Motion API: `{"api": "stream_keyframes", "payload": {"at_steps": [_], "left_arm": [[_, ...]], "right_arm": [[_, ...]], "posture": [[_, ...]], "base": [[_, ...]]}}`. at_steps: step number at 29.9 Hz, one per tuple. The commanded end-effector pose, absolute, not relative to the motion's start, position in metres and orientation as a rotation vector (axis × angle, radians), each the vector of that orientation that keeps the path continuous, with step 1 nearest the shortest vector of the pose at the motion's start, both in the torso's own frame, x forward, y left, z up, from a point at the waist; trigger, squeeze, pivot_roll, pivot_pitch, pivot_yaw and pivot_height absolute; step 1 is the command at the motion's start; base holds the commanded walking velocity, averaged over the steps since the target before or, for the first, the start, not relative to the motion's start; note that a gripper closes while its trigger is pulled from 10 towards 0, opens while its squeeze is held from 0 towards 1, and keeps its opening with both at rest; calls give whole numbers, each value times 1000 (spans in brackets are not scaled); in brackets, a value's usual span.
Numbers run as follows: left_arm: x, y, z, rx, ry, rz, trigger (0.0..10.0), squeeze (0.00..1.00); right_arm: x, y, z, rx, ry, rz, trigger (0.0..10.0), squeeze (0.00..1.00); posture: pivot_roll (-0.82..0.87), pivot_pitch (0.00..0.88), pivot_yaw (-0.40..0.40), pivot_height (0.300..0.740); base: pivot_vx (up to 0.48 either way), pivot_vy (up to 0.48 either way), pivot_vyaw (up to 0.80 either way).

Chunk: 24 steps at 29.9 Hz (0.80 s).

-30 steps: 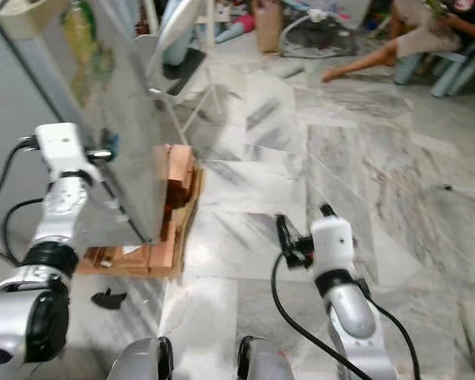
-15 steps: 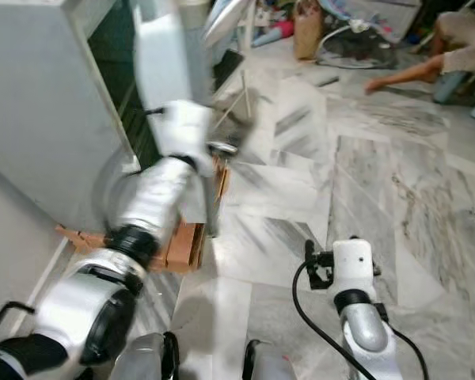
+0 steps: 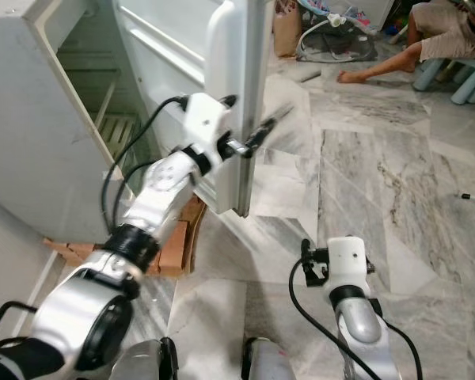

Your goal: Restocking fridge

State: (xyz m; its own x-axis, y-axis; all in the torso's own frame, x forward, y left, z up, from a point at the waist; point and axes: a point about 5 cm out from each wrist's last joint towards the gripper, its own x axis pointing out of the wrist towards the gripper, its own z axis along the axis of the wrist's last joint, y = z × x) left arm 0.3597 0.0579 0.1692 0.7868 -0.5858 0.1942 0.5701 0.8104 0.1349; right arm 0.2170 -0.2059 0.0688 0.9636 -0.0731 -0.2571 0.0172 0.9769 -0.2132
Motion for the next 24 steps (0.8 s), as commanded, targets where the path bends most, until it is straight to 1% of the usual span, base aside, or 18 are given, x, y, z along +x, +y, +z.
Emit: {"api": "stream_keyframes", "payload": {"at_steps": [1,4,5,6,8,11,15,16,19,24], "left_arm": [[356,78,159,66,-197,-568,10000,0],[346,96,148,99,-175,-511,10000,0],[346,96,148,99,-175,-511,10000,0],[336,107,141,109,-163,-473,10000,0],[328,113,135,92,-143,-432,10000,0],[326,114,134,92,-142,-426,10000,0],[312,120,126,106,-136,-404,10000,0],[310,122,121,107,-123,-398,10000,0],[305,126,116,119,-107,-393,10000,0],[297,131,112,129,-76,-385,10000,0]], "right_arm": [[222,-205,72,-205,252,-55,10000,0],[229,-198,81,-157,204,-62,10000,0],[229,-198,81,-157,204,-62,10000,0],[236,-191,87,-147,157,-57,10000,0],[242,-185,95,-115,92,-16,10000,0],[243,-184,97,-99,73,-13,10000,0],[248,-169,106,-76,54,78,10000,0],[249,-168,106,-58,60,77,10000,0],[248,-168,109,-19,27,73,10000,0],[246,-168,106,-18,36,62,10000,0]], "posture": [[-107,83,8,740],[-88,79,13,740],[-88,79,13,740],[-85,77,18,740],[-56,81,27,740],[-48,80,29,740],[-48,90,23,740],[-54,104,14,740],[-55,104,8,740],[-52,101,7,740]], "base": [[277,0,0],[339,0,0],[401,0,0],[431,0,0],[437,0,0],[442,0,0],[447,0,0],[454,0,0],[451,0,0],[432,0,0]]}}
